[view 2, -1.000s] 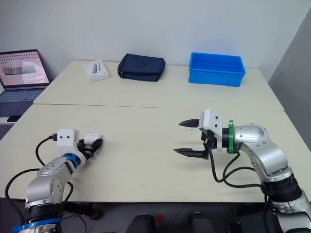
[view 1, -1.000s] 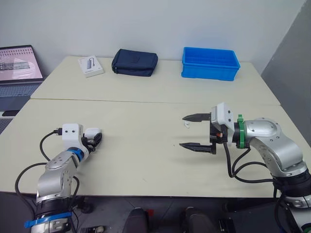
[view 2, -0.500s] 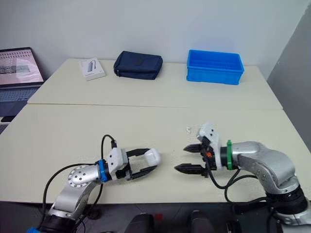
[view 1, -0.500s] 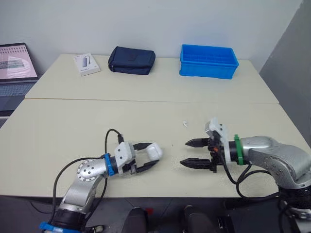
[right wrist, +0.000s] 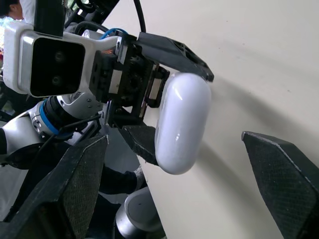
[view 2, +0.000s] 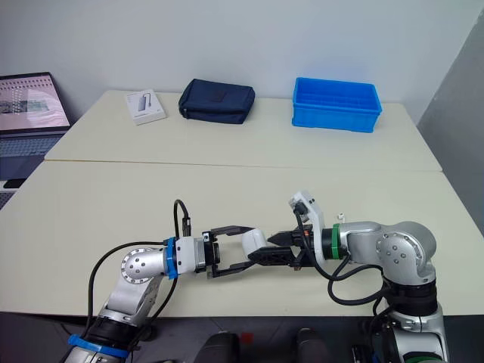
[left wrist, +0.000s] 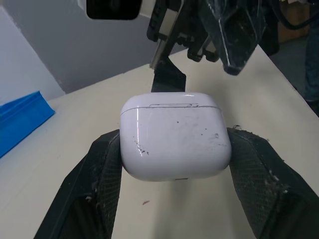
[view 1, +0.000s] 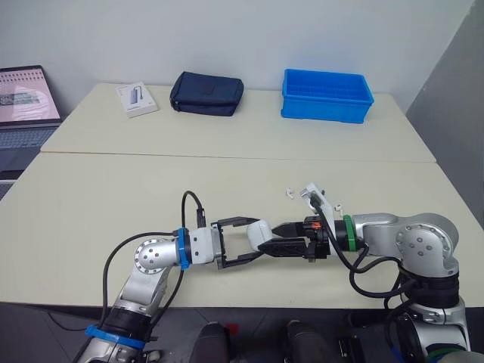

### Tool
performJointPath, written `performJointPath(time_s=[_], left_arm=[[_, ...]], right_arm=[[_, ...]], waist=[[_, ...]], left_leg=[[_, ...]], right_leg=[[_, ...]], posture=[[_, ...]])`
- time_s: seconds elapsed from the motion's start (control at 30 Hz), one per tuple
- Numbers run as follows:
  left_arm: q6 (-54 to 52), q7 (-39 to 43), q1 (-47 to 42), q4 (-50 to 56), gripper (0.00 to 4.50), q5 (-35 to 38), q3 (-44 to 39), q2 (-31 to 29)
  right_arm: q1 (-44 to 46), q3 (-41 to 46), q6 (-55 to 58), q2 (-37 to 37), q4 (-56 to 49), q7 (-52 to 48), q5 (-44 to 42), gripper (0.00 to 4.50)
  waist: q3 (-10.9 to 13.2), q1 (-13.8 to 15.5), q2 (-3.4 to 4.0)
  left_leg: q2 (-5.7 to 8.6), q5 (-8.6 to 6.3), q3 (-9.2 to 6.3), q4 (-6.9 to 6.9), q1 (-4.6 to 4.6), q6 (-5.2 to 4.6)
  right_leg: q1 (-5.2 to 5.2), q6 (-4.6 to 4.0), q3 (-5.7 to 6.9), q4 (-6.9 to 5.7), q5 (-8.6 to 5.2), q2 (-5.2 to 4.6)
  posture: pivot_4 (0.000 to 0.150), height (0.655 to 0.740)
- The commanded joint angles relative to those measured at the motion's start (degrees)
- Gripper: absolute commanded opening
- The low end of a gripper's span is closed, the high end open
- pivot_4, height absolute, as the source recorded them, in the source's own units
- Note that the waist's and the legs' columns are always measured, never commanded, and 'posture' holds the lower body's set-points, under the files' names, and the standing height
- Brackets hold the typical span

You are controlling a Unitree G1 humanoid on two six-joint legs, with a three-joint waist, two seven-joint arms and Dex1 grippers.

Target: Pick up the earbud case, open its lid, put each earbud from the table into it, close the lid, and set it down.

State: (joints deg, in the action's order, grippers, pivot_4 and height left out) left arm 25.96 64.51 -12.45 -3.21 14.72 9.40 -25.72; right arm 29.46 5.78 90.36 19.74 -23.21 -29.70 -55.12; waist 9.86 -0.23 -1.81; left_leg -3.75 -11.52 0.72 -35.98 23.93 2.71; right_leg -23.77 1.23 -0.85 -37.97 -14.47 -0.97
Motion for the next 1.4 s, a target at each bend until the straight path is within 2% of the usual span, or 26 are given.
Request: performJointPath(time_s=[0.03,0.23,0.3,0.37,0.53,0.63,0.9,0.93,1.07,1.23,1.33,1.4], left_arm=[[0.9,-0.4,-0.9,0.6,2.77,1.4,0.0,0.7],[1.1,-0.1,-0.6,1.0,2.77,1.6,0.1,0.5],[1.4,0.0,-0.5,1.2,2.77,1.6,0.1,0.5],[1.1,-0.3,-0.5,1.2,2.77,1.7,0.1,0.7],[0.9,-0.8,-0.9,1.2,2.77,1.3,0.4,1.2],[0.6,-1.1,-0.9,1.5,2.77,1.2,0.5,1.5],[-1.6,-2.1,-1.1,1.9,2.77,1.3,0.6,1.9],[-4.0,-2.9,-1.3,1.9,3.12,1.2,0.4,1.8],[-17.8,-4.4,-2.9,2.5,4.41,1.0,0.6,-0.3],[-39.1,-1.2,-4.6,7.2,4.5,5.3,2.0,-6.1],[-50.2,0.2,-6.4,11.8,4.5,8.1,2.0,-9.7],[-55.7,-0.8,-8.2,13.8,4.5,10.1,1.5,-9.8]], right_arm=[[0.4,1.8,1.2,-1.2,-0.2,1.1,-1.4,4.5],[0.3,2.5,1.8,-2.6,1.3,2.1,-1.3,4.5],[0.4,2.6,1.8,-2.8,1.7,2.3,-1.2,4.11],[0.4,2.3,1.7,-2.6,1.9,2.1,-1.3,3.58],[0.4,1.7,1.3,-2.5,2.4,1.6,-1.3,1.68],[0.4,1.5,1.1,-2.5,2.9,1.5,-1.4,0.75],[0.8,1.3,0.4,-2.4,3.7,1.2,-1.2,0.76],[0.9,0.1,-0.2,-1.2,3.4,1.0,-0.4,0.76],[2.1,-4.2,-3.4,3.7,2.8,-0.7,2.1,0.76],[4.2,-11.5,-10.6,12.0,1.4,-5.8,6.5,0.76],[6.7,-19.1,-18.8,19.5,-1.4,-11.5,12.8,0.76],[8.2,-23.8,-24.3,23.8,-3.0,-15.3,17.0,0.76]], waist=[[0.0,-0.1,0.0],[0.0,-0.1,0.0],[0.0,-0.1,0.0],[0.0,-0.1,0.0],[0.0,-0.2,0.0],[0.0,-0.2,0.0],[0.0,-0.2,0.0],[0.0,-0.2,0.01],[0.0,-0.3,0.01],[0.0,-0.9,0.01],[0.1,-1.3,0.04],[0.2,-1.4,0.04]], left_leg=[[0.0,0.0,0.0,0.0,0.0,0.0],[0.0,0.0,-0.01,0.0,0.0,0.0],[0.0,0.0,-0.01,0.0,0.0,0.0],[0.0,0.0,-0.01,0.0,0.0,0.0],[0.0,0.0,0.0,0.0,0.01,0.0],[0.0,0.0,-0.02,0.01,0.0,0.0],[0.0,0.0,-0.01,0.01,0.01,0.0],[0.0,0.0,-0.01,0.01,0.01,0.0],[0.0,0.0,-0.02,0.0,0.01,0.0],[0.01,0.0,-0.03,0.06,0.02,-0.01],[0.01,0.0,-0.05,0.06,0.3,-0.01],[0.01,0.0,-0.09,0.07,0.34,-0.01]], right_leg=[[0.0,0.01,0.0,0.0,0.0,0.0],[0.0,0.02,0.0,0.0,0.01,0.0],[0.0,0.02,0.0,0.0,0.01,0.0],[0.0,0.01,0.0,0.0,0.01,0.0],[0.0,0.01,0.0,0.01,0.0,0.0],[0.0,0.01,0.01,0.01,0.0,0.01],[0.0,0.01,0.0,0.01,0.0,0.01],[0.0,0.01,0.0,0.01,0.0,0.01],[-0.01,0.01,0.0,0.01,-0.01,0.01],[-0.05,-0.09,0.01,0.02,-0.09,0.02],[-0.35,-0.03,0.02,-0.04,-0.08,0.03],[-0.37,-0.02,0.06,0.0,-0.09,0.04]], posture=[[0.15,0.74],[0.15,0.74],[0.15,0.74],[0.15,0.74],[0.15,0.74],[0.15,0.74],[0.15,0.74],[0.15,0.74],[0.15,0.74],[0.15,0.74],[0.15,0.74],[0.15,0.74]])
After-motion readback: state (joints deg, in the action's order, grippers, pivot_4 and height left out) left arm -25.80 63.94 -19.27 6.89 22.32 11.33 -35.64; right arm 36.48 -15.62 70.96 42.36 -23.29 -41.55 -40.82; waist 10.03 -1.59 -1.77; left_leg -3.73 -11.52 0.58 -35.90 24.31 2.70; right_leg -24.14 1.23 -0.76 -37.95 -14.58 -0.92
